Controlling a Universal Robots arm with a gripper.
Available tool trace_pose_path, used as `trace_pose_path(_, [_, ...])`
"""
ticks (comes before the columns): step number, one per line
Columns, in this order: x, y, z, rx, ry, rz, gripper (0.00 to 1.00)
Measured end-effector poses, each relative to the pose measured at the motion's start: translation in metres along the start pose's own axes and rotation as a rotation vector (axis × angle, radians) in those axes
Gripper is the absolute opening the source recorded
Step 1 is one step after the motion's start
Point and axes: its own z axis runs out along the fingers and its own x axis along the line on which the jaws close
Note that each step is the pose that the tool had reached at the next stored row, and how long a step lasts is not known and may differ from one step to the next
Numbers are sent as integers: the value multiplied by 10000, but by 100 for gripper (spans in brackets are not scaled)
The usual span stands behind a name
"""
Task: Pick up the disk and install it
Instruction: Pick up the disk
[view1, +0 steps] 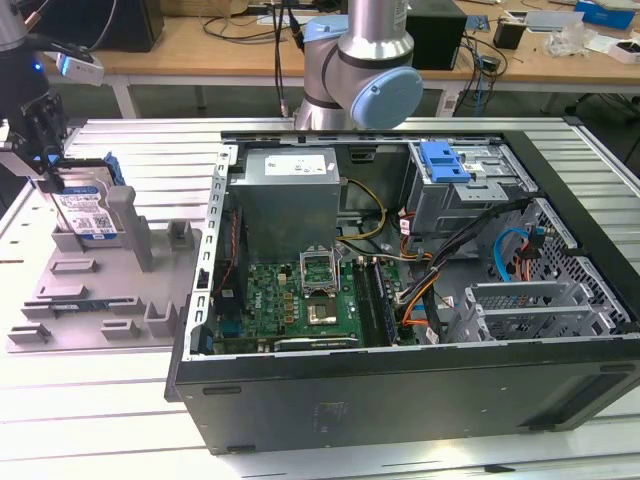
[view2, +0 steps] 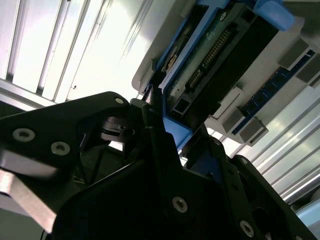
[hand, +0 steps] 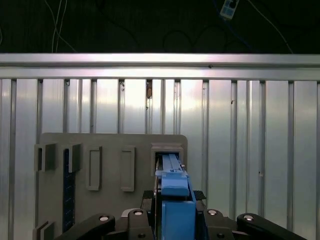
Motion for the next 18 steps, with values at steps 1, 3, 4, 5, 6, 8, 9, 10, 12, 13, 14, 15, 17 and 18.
trace_pose_path(1, [0,0,3,1,0,1,41])
trace_pose_path(3, [0,0,7,0,0,0,41])
trace_pose_path(4, [0,0,9,0,0,0,41])
trace_pose_path(5, [0,0,10,-1,1,0,41])
trace_pose_path(6, [0,0,10,-2,1,0,41])
trace_pose_path(8, [-1,0,11,-1,0,0,41])
trace_pose_path(9, [-1,0,11,-1,0,0,41])
trace_pose_path(10, [-1,0,11,-1,1,1,41])
trace_pose_path(12, [-1,0,12,-1,0,1,41])
trace_pose_path(13, [-1,0,12,0,1,1,41])
trace_pose_path(14, [-1,0,12,-1,1,1,37])
trace_pose_path(15, [-1,0,12,0,0,0,37])
trace_pose_path(17, [-1,0,12,-1,0,0,37])
trace_pose_path(18, [-1,0,13,-1,0,0,37])
